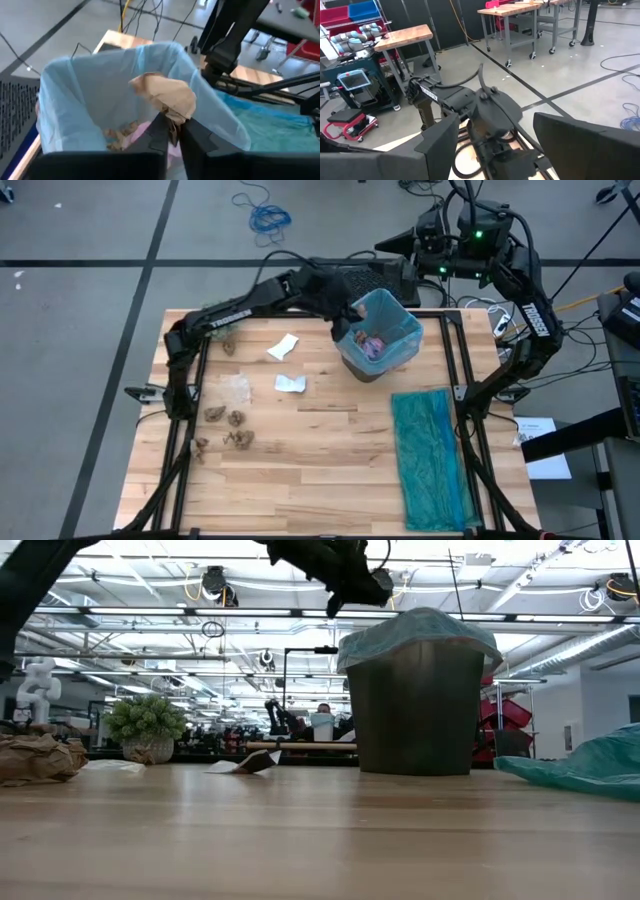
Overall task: Place trash/remove bag and relplace
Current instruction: Put the brown paper into the trash bin, then put the white paper into the trash bin
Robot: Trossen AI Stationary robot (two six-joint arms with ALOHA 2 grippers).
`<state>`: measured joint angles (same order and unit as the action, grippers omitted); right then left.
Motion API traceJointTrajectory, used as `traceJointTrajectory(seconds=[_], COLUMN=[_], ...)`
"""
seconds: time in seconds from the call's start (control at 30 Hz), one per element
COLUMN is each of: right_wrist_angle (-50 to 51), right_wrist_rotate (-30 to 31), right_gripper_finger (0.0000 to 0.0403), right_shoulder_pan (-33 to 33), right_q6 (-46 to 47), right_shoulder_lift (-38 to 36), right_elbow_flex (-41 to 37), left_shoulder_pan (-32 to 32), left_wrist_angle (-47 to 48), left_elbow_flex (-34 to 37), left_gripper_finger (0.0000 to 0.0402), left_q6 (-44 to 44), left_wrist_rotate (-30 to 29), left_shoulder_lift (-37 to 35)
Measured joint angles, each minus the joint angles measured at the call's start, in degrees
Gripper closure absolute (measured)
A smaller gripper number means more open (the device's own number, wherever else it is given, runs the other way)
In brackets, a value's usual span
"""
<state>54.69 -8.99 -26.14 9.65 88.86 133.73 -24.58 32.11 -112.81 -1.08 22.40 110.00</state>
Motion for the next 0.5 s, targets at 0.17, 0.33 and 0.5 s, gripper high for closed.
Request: traceJointTrajectory(seconds=[0.17, 0.33, 0.5], right_wrist_angle=[0.05, 0.05, 0.05], right_wrist_rotate=[-0.07, -0.07, -0.07], right_gripper_finger=[0.0152, 0.0152, 0.0152], right_shoulder_pan=[0.01, 0.01, -0.01], right_q6=[0.0, -0.21, -0.27], right_shoulder_lift=[0.0, 0.0, 0.0], right_elbow_flex=[0.0, 0.0, 0.0], left_shoulder_pan=[0.07, 0.02, 0.04], left_wrist_angle=[0.14, -0.07, 0.05], left_elbow_flex=[-0.04, -0.04, -0.05], left_gripper_finger=[0.0285, 0.0226, 0.019], left_q6=[-0.04, -0.07, -0.03], left_wrist_rotate=[0.01, -0.17, -0.4], left_shoulder_lift=[0.13, 0.13, 0.13])
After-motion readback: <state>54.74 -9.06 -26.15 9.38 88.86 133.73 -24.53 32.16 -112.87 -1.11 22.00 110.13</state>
